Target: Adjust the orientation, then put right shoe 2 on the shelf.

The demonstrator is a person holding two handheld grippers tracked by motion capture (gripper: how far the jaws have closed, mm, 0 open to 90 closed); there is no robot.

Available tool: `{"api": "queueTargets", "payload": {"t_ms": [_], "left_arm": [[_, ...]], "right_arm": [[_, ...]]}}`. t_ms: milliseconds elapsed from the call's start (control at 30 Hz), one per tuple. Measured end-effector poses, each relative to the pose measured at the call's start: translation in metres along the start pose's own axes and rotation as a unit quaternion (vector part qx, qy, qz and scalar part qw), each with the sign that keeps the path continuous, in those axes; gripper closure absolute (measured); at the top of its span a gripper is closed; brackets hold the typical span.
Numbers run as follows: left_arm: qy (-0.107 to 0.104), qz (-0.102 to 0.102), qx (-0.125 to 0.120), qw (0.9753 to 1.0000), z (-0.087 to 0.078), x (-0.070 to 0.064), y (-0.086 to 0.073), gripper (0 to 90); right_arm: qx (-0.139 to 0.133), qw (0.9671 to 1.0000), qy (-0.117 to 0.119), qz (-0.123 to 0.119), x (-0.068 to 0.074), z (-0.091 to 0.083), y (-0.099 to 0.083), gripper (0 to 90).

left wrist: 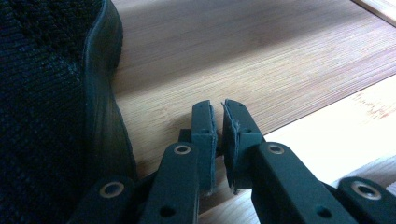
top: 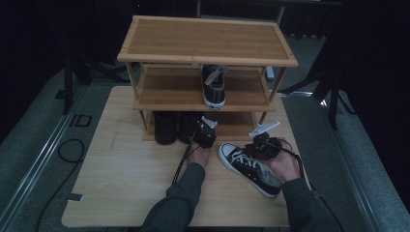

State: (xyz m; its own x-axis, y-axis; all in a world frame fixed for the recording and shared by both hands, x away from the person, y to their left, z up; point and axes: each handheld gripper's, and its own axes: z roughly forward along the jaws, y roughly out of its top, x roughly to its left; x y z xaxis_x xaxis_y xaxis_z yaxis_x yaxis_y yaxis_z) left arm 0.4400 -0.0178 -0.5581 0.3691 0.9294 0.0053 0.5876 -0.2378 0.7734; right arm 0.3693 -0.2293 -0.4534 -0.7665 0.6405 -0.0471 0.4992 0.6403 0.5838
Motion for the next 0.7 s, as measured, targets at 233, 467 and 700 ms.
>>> {"api": "queueTargets", "payload": {"t_ms": [233, 467, 700], "left_arm": [[0.0, 0.0, 0.0, 1.0, 0.0, 0.0, 0.0, 83.1], [0.0, 0.0, 0.0, 1.0, 0.0, 0.0, 0.0, 83.1], [0.001, 0.0, 0.0, 1.0, 0.0, 0.0, 0.0, 82.9]], "right_arm": [[-0.003, 0.9995, -0.012, 0.029, -0.01, -0.017, -0.017, 77.0], [0.01, 0.9987, -0.015, 0.047, -0.013, -0.026, -0.043, 76.9], [0.021, 0.9984, -0.005, 0.052, -0.009, -0.031, -0.059, 75.2]]}}
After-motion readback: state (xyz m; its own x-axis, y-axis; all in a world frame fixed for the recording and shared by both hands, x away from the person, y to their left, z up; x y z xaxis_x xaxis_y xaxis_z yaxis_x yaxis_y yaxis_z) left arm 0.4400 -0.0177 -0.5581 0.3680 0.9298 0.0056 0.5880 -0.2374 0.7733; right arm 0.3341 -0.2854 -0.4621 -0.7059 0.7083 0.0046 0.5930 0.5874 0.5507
